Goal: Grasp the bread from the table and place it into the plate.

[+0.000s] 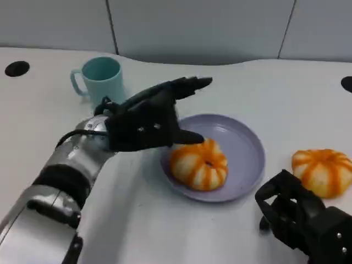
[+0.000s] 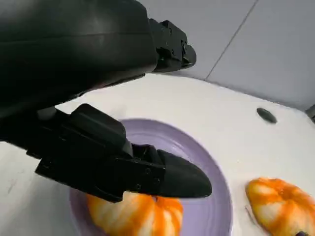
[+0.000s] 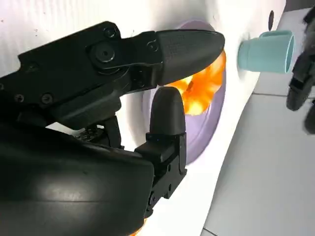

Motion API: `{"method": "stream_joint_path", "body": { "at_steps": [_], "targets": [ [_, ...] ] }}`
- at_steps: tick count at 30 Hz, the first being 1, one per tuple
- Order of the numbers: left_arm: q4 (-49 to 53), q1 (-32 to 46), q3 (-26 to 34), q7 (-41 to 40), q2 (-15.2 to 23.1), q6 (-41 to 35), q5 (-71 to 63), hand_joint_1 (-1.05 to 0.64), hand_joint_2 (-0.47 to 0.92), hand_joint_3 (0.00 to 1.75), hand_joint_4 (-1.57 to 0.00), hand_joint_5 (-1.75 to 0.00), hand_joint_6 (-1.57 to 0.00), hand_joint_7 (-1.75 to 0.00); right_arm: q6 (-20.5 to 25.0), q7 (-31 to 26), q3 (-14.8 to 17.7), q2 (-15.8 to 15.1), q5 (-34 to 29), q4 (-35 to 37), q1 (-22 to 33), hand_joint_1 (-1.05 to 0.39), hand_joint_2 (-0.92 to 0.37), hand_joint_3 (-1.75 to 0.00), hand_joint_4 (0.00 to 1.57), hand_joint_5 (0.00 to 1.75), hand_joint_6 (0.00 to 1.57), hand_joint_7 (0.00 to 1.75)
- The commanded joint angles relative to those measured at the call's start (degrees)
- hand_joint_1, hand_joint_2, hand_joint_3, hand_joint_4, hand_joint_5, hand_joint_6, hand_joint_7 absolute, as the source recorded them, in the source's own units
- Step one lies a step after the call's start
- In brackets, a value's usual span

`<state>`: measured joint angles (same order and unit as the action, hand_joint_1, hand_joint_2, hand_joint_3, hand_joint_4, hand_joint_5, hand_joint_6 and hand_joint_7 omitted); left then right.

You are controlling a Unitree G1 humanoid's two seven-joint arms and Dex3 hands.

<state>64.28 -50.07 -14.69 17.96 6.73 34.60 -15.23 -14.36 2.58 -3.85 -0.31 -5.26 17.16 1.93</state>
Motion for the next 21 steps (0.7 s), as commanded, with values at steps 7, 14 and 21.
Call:
{"method": "stream_joint_path", "body": {
  "at_steps": [7,14,21],
  "targets": [
    [-26.5,23.7,16.5,16.0,4.0,-10.2,28.4,-0.84,0.92,0.28,-0.38,-0.23,-0.33,-0.12,0.3,0.9,0.8,-0.6,1.7,-0.6,0.1,-0.24,-0.92,-0.34,0.57,1.75,0.35,1.75],
    [-41.8,38.8,22.8,13.8,0.6,-26.1,40.6,-0.70,0.92,0.14,-0.55,-0.45,-0.55,-0.14,-0.1,1.1,0.7,-1.1,1.3,-0.7,0.2,-0.24,-0.92,-0.33,0.56,1.75,0.36,1.75],
    [-44.5,45.7,25.1,9.4,-1.4,-29.3,40.1,-0.56,0.92,0.11,-0.37,-1.52,-0.40,-1.07,0.7,0.6,0.5,-1.6,0.4,-1.7,0.2,-0.26,-0.92,-0.34,0.56,1.75,0.36,1.75]
  ]
}}
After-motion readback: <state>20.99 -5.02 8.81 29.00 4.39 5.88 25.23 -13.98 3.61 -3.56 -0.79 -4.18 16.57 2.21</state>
